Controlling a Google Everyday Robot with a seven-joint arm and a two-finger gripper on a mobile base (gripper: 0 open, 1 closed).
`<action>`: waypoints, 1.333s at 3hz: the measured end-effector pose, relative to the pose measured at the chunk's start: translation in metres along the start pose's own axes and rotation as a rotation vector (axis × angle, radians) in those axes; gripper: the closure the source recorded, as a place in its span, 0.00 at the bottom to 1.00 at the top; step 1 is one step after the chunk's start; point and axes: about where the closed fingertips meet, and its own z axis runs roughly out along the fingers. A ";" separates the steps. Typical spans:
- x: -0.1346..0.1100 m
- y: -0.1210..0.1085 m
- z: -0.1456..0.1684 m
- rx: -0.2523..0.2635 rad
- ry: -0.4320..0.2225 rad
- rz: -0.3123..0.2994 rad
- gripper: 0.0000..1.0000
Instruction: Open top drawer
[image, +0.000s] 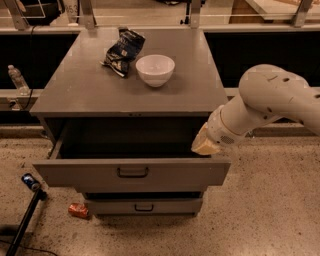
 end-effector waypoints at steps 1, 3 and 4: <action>0.002 -0.007 0.011 0.050 -0.027 -0.025 1.00; 0.008 -0.018 0.042 0.044 -0.043 -0.092 1.00; 0.017 -0.024 0.063 0.024 -0.045 -0.107 1.00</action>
Offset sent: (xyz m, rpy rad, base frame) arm 0.0298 0.0055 -0.0313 0.0178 -0.1248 0.0610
